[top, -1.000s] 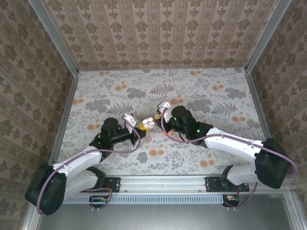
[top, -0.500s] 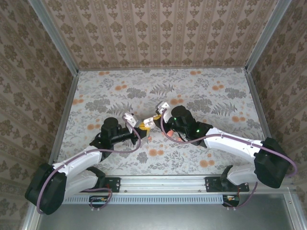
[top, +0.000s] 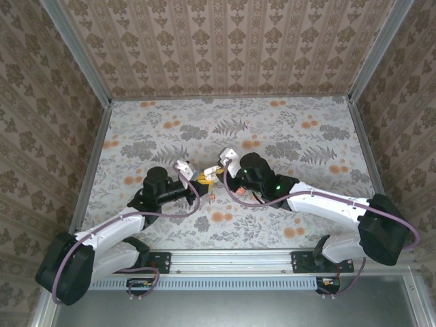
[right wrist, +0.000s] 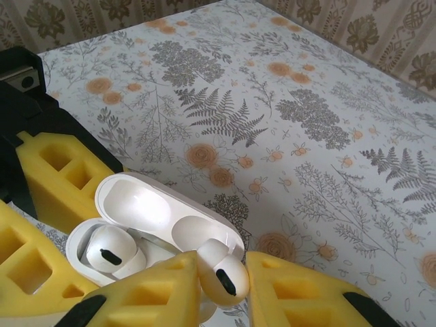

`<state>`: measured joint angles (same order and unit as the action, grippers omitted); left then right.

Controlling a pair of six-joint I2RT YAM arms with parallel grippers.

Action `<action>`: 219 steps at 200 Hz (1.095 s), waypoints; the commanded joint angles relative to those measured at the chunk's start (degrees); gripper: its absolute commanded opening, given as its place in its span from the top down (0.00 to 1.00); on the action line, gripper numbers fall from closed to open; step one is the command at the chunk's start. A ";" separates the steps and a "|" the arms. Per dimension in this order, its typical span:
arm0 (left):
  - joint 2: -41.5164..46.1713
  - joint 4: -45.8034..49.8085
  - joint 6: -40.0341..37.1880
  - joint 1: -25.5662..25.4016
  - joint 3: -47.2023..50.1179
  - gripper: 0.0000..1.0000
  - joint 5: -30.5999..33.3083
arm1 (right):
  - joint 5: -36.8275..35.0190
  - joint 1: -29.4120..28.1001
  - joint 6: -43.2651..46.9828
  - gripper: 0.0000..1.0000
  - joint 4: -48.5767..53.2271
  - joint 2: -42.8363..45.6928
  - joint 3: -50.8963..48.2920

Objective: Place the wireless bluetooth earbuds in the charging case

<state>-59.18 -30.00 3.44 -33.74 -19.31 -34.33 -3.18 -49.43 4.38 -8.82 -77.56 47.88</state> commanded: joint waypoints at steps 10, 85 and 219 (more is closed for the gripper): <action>1.07 -2.10 1.13 -0.37 -2.05 0.93 -0.32 | -1.28 -1.80 3.55 0.77 2.32 -1.17 2.23; 2.53 -1.11 0.76 -0.37 -1.43 0.94 0.55 | -7.60 -3.85 8.71 0.77 6.89 -1.81 4.54; -1.01 3.02 -3.11 -1.06 -0.10 0.94 5.41 | 2.20 5.66 7.39 0.77 29.04 3.67 6.21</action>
<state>-59.33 -26.55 2.24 -34.04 -19.29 -28.97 -4.34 -45.63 11.81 11.31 -75.66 51.90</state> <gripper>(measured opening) 0.195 0.232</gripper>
